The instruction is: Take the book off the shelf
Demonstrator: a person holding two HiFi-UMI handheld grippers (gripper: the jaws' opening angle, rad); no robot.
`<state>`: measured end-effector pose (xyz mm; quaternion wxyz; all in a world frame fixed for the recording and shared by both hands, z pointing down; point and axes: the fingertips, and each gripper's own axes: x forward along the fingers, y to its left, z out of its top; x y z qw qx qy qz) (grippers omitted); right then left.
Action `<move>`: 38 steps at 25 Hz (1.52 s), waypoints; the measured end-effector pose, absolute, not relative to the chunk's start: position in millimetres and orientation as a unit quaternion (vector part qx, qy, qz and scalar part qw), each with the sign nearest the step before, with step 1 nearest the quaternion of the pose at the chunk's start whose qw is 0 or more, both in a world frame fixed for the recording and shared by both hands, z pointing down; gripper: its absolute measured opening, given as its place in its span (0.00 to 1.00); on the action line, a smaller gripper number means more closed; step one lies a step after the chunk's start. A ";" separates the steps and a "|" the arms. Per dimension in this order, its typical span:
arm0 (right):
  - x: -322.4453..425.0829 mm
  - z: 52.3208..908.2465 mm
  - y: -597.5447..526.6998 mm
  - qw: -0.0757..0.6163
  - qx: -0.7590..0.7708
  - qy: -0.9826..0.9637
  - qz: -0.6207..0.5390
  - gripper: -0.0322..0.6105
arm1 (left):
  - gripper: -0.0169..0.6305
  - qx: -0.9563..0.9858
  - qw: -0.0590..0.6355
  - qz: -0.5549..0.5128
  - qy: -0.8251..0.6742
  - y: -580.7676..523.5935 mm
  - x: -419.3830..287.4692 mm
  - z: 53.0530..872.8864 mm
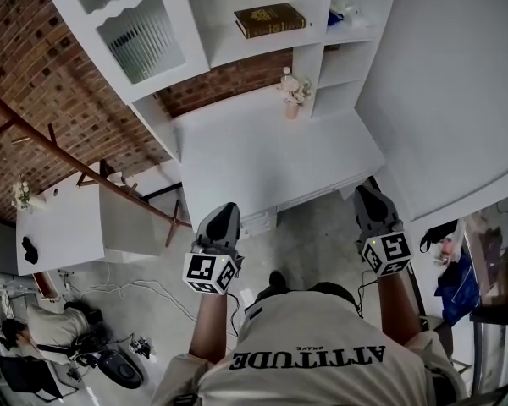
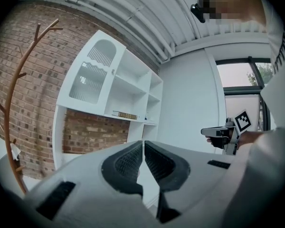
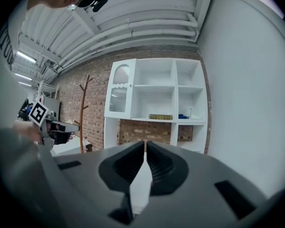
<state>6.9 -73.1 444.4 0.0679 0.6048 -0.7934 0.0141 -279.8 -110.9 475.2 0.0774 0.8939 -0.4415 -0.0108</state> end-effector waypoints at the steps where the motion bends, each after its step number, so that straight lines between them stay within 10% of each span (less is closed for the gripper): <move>1: 4.7 445.7 -76.7 0.071 0.608 -0.790 0.015 0.10 | 0.08 0.895 0.078 -0.011 -0.440 -116.3 -282.4 475.9; 38: 103.8 424.4 -261.7 0.051 0.530 -0.847 -0.005 0.10 | 0.08 0.856 0.051 0.006 -0.514 -242.5 -181.7 457.6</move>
